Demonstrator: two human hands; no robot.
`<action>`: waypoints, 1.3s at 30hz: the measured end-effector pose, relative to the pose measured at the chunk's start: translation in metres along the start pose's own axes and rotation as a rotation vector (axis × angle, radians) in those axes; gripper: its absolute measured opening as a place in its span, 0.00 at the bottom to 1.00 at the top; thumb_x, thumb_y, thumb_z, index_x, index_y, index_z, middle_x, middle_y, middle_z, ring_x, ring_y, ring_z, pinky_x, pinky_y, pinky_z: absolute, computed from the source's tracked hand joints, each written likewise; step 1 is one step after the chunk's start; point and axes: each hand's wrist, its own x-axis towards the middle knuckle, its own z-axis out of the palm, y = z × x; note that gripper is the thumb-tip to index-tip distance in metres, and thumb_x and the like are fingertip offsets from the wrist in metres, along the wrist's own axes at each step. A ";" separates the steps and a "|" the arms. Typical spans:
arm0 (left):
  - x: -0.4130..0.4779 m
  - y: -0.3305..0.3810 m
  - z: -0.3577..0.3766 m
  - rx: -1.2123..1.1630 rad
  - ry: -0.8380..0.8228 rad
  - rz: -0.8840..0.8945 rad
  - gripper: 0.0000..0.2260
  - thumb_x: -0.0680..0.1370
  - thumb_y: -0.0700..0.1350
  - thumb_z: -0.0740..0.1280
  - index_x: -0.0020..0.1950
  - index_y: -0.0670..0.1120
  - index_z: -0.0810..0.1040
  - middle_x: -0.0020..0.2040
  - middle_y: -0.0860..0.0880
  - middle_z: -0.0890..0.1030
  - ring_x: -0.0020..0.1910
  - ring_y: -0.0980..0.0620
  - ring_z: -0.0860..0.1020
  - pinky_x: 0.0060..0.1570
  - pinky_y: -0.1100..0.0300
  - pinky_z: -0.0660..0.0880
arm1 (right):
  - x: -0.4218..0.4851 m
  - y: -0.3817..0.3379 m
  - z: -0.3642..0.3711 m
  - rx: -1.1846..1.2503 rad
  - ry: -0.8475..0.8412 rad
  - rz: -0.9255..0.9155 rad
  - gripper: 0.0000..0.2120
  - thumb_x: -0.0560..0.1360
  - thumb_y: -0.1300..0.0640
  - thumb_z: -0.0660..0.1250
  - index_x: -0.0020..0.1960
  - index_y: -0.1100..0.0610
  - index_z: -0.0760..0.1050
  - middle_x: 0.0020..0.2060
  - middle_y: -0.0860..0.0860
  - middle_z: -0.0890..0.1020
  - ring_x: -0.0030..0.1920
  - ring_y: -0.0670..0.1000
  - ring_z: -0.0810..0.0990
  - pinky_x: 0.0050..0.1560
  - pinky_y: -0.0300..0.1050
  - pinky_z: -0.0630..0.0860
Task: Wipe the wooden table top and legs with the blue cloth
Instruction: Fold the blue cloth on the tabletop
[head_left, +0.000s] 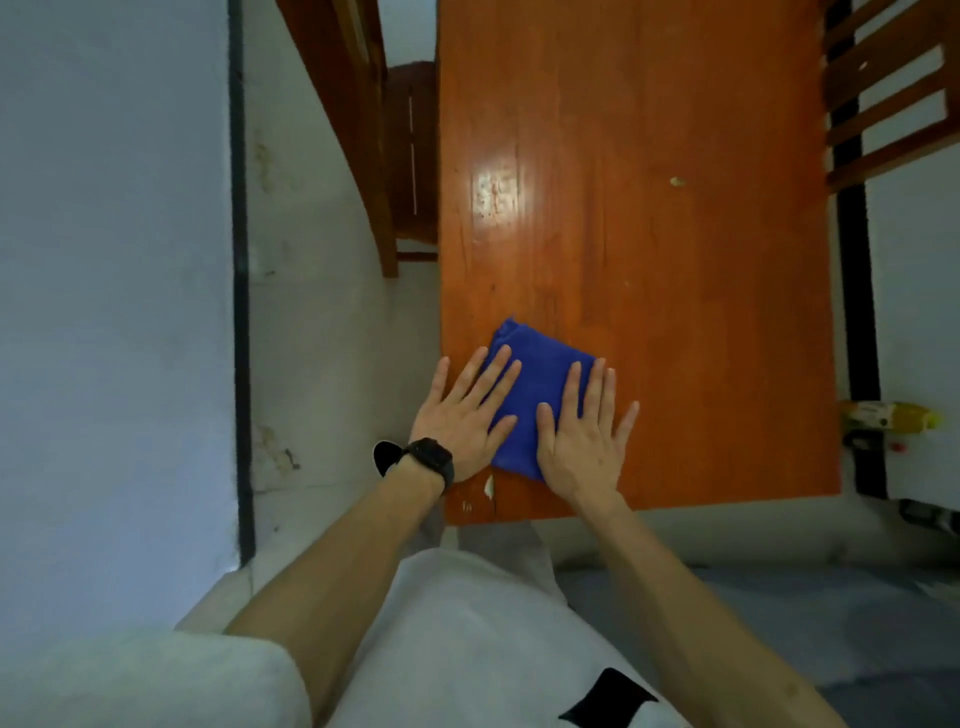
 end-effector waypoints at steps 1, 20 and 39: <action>-0.004 0.005 -0.001 -0.042 -0.006 -0.037 0.30 0.82 0.61 0.44 0.79 0.51 0.35 0.79 0.52 0.35 0.78 0.51 0.35 0.75 0.43 0.34 | -0.005 0.002 -0.003 0.043 0.029 0.122 0.35 0.81 0.37 0.47 0.81 0.55 0.44 0.80 0.57 0.46 0.80 0.56 0.44 0.76 0.65 0.43; -0.058 0.041 -0.021 -0.820 -0.100 -0.817 0.09 0.71 0.53 0.66 0.38 0.48 0.74 0.39 0.47 0.79 0.42 0.43 0.80 0.47 0.48 0.80 | -0.068 0.012 -0.038 1.209 -0.513 0.649 0.10 0.75 0.54 0.72 0.48 0.58 0.73 0.47 0.55 0.81 0.39 0.53 0.82 0.47 0.54 0.81; -0.129 0.090 -0.028 -0.899 -0.099 -0.486 0.09 0.78 0.45 0.69 0.59 0.49 0.77 0.50 0.54 0.78 0.44 0.57 0.77 0.36 0.74 0.71 | -0.108 0.083 -0.029 0.982 -0.511 0.042 0.08 0.75 0.45 0.70 0.51 0.45 0.81 0.44 0.47 0.83 0.45 0.52 0.81 0.49 0.52 0.79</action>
